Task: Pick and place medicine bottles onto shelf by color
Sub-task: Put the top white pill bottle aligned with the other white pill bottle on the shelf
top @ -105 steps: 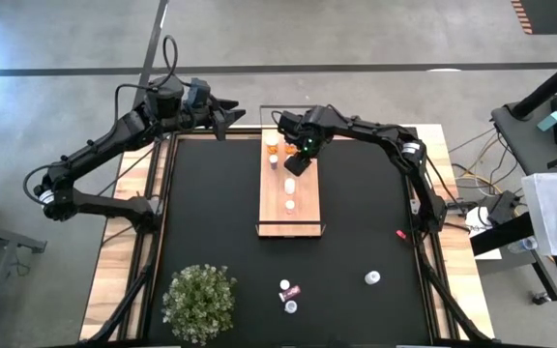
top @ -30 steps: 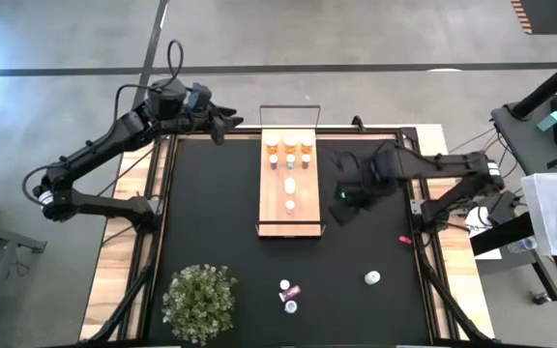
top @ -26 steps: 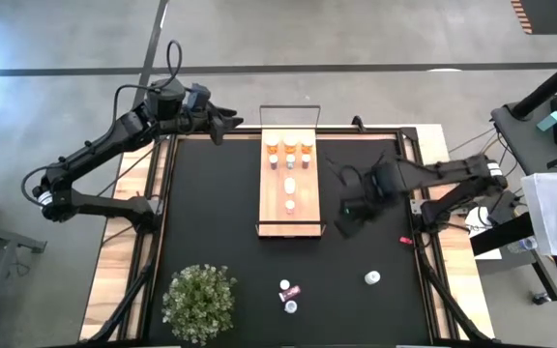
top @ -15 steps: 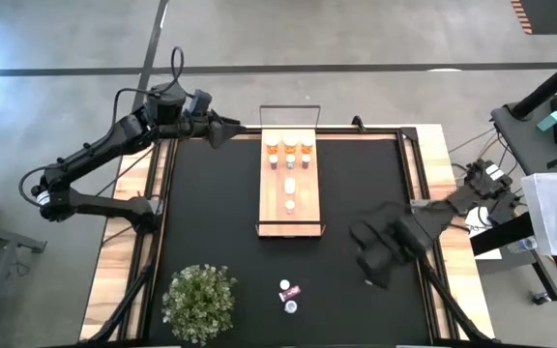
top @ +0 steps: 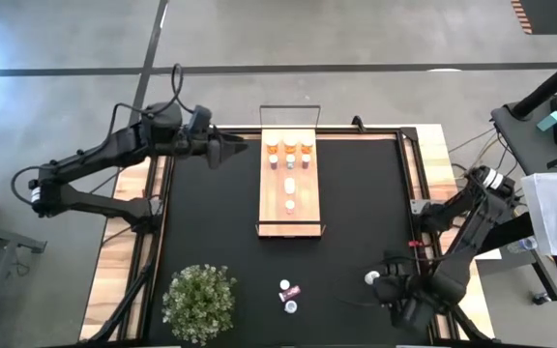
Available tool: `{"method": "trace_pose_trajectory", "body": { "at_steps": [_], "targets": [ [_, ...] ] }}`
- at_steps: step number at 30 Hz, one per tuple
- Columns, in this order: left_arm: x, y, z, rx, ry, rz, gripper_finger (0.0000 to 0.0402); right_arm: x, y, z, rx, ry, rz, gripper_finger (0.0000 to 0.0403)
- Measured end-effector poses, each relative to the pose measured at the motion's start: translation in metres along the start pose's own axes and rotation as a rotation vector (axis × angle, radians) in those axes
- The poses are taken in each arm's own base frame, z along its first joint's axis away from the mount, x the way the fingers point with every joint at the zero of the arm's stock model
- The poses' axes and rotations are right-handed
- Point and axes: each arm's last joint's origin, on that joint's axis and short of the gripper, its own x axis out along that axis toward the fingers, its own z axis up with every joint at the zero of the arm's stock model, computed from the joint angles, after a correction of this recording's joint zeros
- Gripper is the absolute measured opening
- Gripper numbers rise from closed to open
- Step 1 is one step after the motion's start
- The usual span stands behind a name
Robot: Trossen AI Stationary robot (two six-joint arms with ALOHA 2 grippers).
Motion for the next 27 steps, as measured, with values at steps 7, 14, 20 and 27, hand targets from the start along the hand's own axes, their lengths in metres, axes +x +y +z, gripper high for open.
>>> {"method": "trace_pose_trajectory", "body": {
  "at_steps": [7, 14, 20, 27],
  "targets": [
    [-0.009, -0.004, 0.001, 0.013, -0.025, -0.007, 0.0203, 0.022, 0.004, -0.002, 0.085, 0.002, -0.104, 0.021],
    [-0.011, -0.005, 0.001, 0.041, -0.032, -0.012, 0.0203, 0.039, 0.004, -0.008, 0.086, 0.04, -0.156, 0.021],
    [-0.011, -0.005, 0.001, 0.046, -0.035, -0.007, 0.0203, 0.051, -0.005, -0.018, 0.125, 0.061, -0.196, 0.021],
    [-0.009, -0.003, 0.001, 0.058, -0.043, 0.016, 0.0203, 0.066, -0.003, -0.021, 0.149, 0.052, -0.095, 0.021]
  ]
}}
